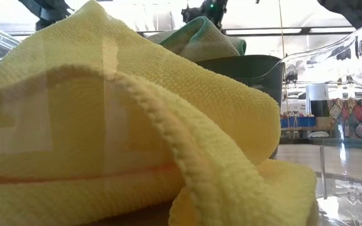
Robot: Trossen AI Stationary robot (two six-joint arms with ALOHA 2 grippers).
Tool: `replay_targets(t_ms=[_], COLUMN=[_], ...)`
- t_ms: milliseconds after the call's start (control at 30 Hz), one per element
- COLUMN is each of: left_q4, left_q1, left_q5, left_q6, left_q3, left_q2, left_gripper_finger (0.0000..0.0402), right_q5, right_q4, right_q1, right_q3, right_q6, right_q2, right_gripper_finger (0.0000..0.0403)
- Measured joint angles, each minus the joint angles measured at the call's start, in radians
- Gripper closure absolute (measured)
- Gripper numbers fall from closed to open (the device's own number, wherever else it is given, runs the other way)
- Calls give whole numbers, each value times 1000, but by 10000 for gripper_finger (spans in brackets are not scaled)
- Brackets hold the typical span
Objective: Sort microfiber towel by color & place in baskets
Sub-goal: Put the green microfiber cloth into the blue bin
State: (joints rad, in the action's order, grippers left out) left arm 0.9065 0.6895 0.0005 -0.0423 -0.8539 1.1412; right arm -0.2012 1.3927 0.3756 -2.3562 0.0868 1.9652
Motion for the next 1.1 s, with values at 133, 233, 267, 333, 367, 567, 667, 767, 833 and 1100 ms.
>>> replay_targets(t_ms=[133,233,267,333,367,567,667,767,833,1100], left_q4=[-45,-43,-42,-41,-37,-25,-28,-34,-35,-93], left_q1=[1,1,2,3,3,2,2,2,2,1], left_q5=[-108,-216,-227,-221,-213,-173,-173,-174,-174,-174], left_q6=[24,29,28,32,38,62,57,52,52,52], left_q3=[0,0,0,0,0,0,0,0,0,0], left_q2=[29,51,55,67,76,136,173,212,236,358], left_gripper_finger=[327,327,327,327,327,322,307,287,273,237], right_q5=[0,0,0,0,0,0,0,0,0,0], right_q4=[19,27,31,41,47,52,53,53,53,58], right_q1=[-3,-6,-6,-8,-9,-9,-10,-9,-10,-10], right_q3=[0,0,0,0,0,0,0,0,0,0], right_q6=[-10,-19,-21,-22,-23,-24,-19,-17,-15,-16], right_q2=[0,0,0,0,0,0,0,0,0,0], right_gripper_finger=[310,310,310,310,310,310,310,310,310,310])
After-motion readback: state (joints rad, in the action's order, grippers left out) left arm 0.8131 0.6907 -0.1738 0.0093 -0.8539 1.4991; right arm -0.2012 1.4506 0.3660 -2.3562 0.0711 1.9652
